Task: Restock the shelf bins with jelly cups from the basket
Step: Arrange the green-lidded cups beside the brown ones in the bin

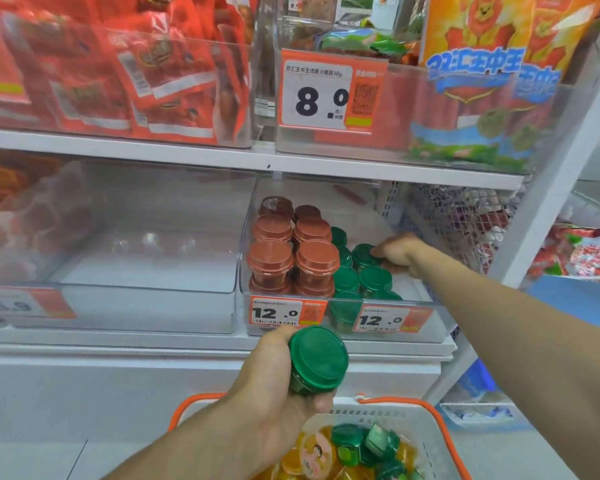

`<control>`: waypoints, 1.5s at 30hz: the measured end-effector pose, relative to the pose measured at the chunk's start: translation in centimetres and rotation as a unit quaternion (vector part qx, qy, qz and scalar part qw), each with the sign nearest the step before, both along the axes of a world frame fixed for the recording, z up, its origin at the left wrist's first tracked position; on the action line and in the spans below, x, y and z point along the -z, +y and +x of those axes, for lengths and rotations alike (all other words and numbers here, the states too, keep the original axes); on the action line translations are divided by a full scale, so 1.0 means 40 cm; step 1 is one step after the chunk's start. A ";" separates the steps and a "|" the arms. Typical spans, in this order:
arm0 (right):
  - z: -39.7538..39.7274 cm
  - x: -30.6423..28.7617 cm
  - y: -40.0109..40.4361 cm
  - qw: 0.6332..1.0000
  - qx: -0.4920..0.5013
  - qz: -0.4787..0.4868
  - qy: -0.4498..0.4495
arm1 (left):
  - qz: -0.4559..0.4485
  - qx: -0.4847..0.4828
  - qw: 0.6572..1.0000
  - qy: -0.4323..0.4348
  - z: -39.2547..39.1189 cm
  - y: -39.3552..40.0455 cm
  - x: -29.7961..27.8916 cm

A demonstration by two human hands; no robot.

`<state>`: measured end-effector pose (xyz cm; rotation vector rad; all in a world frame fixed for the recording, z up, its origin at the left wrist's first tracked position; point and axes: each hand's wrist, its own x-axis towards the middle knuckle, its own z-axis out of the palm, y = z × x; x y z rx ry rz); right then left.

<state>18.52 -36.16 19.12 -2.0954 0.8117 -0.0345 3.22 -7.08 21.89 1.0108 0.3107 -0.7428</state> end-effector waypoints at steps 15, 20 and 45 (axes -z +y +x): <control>-0.322 -0.161 0.175 0.926 -0.184 -0.167 -0.284 | -0.004 -0.030 0.999 -0.023 -0.004 0.004 -0.018; -0.465 -0.123 0.282 0.928 -0.320 0.073 -0.175 | -0.053 0.002 0.996 -0.067 -0.013 -0.009 -0.027; -0.479 -0.129 0.263 0.878 -0.139 0.441 -0.123 | 0.075 0.144 0.982 -0.093 -0.018 0.000 -0.004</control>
